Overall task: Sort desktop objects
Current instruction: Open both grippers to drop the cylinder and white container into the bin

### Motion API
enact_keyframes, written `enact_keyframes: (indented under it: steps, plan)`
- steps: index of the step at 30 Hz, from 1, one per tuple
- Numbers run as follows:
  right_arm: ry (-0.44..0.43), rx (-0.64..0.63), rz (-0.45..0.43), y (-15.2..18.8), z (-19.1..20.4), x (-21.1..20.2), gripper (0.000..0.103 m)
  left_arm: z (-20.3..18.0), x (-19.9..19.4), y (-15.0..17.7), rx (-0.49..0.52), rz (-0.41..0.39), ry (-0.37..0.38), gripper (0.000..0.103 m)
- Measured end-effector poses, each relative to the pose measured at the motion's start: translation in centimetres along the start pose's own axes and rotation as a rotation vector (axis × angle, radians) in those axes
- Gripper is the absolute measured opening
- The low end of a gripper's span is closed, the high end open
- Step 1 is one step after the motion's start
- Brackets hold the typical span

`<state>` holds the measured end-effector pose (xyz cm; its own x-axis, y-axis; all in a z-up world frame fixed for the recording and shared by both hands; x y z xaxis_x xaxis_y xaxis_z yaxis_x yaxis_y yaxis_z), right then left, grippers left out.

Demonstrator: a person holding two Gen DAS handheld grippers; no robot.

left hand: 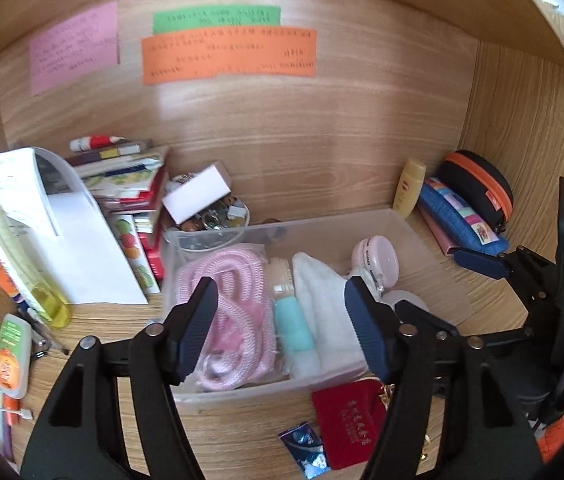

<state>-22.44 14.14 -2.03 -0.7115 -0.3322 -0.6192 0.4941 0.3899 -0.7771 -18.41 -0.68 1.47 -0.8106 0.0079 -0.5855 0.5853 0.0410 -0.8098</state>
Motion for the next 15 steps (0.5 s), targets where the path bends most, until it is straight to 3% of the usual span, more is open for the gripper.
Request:
enact_keyframes:
  steps: [3, 15]
  plan:
    - [0.012, -0.002, -0.02, 0.1, 0.0, -1.3, 0.083, 0.8, -1.3, 0.3, -0.008, -0.018, -0.013, 0.073]
    - [0.003, -0.054, -0.015, 2.6, 2.5, -4.9, 0.086, 3.6, -4.3, 3.9, -0.018, 0.001, -0.081, 0.079]
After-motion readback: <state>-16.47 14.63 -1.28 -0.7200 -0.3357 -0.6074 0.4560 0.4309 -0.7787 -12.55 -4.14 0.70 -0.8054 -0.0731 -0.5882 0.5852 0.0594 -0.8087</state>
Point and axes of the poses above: each gripper's, at about its wrist camera, not at the fingertips, and x roughly the way its jaws point, z to its left, y to its underside, the point moved 3 cm from there along x, roughly the way its jaws point, and after that the axes turned 1 degree about -z, right-handed, at the moved point
